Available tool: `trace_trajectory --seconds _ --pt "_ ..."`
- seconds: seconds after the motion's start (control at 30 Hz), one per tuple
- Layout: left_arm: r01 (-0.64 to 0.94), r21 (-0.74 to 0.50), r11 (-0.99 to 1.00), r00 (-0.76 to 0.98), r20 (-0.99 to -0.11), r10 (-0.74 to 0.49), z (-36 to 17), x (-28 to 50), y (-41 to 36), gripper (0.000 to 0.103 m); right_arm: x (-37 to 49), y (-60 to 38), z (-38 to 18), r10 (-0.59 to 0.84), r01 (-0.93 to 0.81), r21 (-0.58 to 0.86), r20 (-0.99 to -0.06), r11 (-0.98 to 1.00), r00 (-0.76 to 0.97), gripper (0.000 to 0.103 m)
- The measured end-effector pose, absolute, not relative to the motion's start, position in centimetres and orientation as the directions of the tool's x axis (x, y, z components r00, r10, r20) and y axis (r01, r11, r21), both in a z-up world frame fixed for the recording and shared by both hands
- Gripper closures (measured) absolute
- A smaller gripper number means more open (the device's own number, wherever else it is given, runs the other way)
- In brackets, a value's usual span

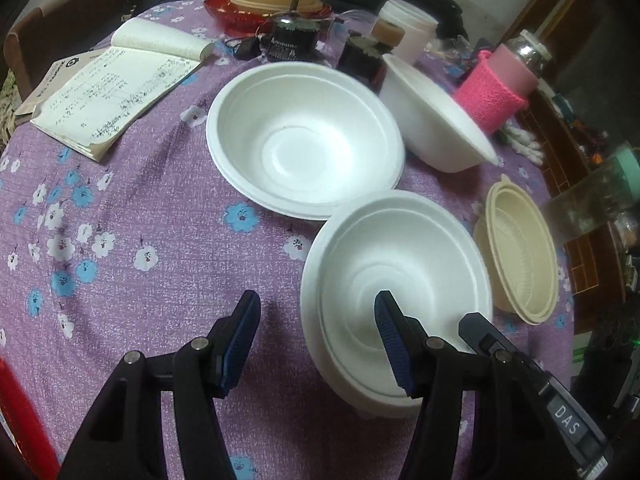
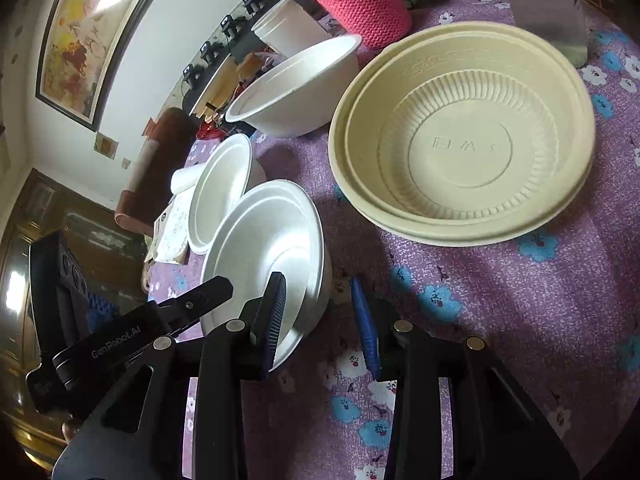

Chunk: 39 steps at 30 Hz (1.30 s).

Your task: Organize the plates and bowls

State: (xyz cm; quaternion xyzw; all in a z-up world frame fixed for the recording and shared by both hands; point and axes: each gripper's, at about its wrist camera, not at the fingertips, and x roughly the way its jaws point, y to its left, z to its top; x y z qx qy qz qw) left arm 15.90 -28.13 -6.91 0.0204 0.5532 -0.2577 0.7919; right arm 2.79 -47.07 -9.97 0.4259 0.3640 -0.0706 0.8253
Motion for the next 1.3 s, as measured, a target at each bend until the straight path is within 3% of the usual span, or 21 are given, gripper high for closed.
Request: trace_trajectory --seconds 0.13,0.2,0.27,0.37,0.5,0.57,0.87,1.1,1.3 --pt "0.418 -0.250 0.873 0.263 -0.887 -0.379 -7.4 16.2 -28.1 0.046 3.3 -47.0 -10.3 0.177 0.439 0.642 -0.668 0.628 0.723 0.069" --pt "0.418 -0.252 0.873 0.264 -0.886 -0.382 -7.6 16.3 -28.1 0.054 3.4 -46.9 -10.3 0.156 0.450 0.628 -0.674 0.635 0.722 0.069" --pt "0.412 -0.266 0.872 0.251 -0.887 -0.389 -8.0 16.5 -28.1 0.070 3.5 -47.0 -10.5 0.152 0.452 0.630 -0.672 0.631 0.725 0.069" --pt "0.412 -0.269 0.871 0.249 -0.886 -0.391 -8.5 16.6 -28.1 0.079 3.8 -47.0 -10.9 0.134 0.464 0.610 -0.686 0.642 0.715 0.071" --pt "0.418 -0.309 0.854 0.239 -0.870 -0.431 -8.8 16.3 -28.2 0.094 3.8 -46.9 -10.7 0.144 0.439 0.620 -0.668 0.651 0.730 0.084" --pt "0.431 -0.288 0.855 0.254 -0.871 -0.421 -8.5 15.8 -28.4 0.094 3.8 -46.5 -10.4 0.137 0.426 0.603 -0.669 0.675 0.731 0.092" --pt "0.444 -0.211 0.871 0.353 -0.852 -0.386 -5.6 13.3 -25.3 0.094 2.6 -44.1 -8.5 0.181 0.355 0.613 -0.640 0.706 0.747 0.092" --pt "0.369 -0.096 0.925 0.511 -0.810 -0.288 -2.1 10.5 -17.0 0.093 3.2 -37.0 -6.7 0.285 0.222 0.620 -0.611 0.753 0.738 0.092" --pt "0.208 -0.076 0.975 0.608 -0.771 -0.189 0.0 8.8 -6.6 0.094 5.0 -27.9 -4.9 0.408 0.064 0.622 -0.584 0.780 0.702 0.091"
